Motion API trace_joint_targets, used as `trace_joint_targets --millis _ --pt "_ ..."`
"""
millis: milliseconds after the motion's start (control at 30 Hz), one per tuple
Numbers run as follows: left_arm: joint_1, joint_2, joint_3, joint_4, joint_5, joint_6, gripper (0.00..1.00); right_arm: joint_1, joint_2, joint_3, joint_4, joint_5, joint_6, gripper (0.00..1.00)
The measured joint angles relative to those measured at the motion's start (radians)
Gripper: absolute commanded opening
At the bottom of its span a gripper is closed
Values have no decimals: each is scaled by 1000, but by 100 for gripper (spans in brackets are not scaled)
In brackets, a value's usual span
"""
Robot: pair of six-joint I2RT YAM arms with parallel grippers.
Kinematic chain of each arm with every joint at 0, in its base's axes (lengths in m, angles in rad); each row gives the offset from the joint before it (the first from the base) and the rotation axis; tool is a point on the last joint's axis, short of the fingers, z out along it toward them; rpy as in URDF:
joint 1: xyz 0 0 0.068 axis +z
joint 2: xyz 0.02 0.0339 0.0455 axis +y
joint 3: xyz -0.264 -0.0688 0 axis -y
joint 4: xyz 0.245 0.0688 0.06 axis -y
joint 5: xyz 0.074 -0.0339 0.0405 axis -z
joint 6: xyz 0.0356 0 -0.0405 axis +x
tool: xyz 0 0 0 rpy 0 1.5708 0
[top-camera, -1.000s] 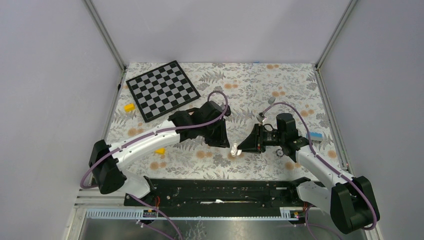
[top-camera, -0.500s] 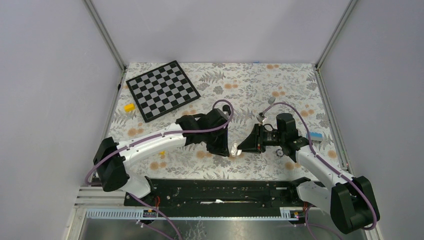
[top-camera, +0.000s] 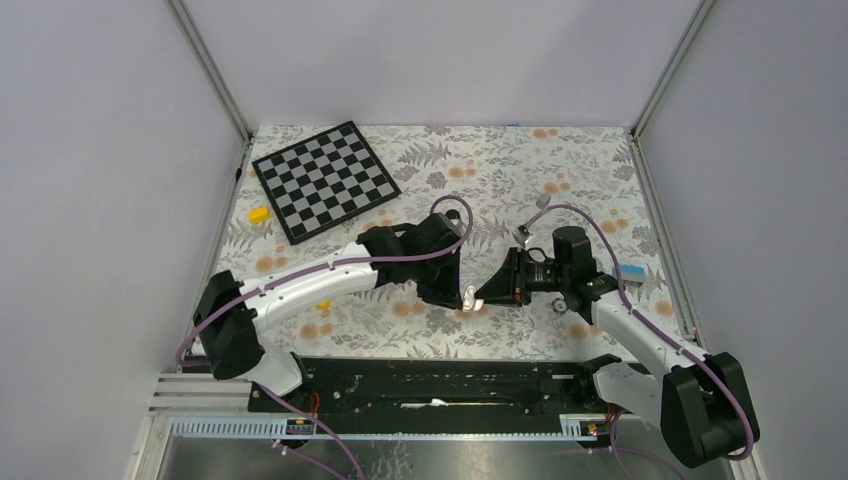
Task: Insert the wireless bluetooth earbuds into the charging case
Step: Adjust the earbud with the charging case, then close the charging case at the center of the board.
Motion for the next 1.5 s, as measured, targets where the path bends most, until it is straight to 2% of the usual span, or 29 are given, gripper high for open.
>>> trace_joint_targets --millis 633,800,1067,1233,1367,1500 --pt "2 27 33 -16 -23 27 21 0 -10 -3 -4 5 -5 0" --pt "15 -13 29 -49 -66 27 22 0 10 -3 -22 51 -50 0" --pt "176 -150 -40 -62 -139 35 24 7 267 10 163 108 -35 0" --pt "278 -266 -80 -71 -179 45 25 26 463 109 278 142 -22 0" --pt "313 -330 -85 -74 -204 46 26 32 581 150 378 154 -7 0" --pt "318 -355 -105 -69 -212 45 26 32 651 152 406 161 -15 0"
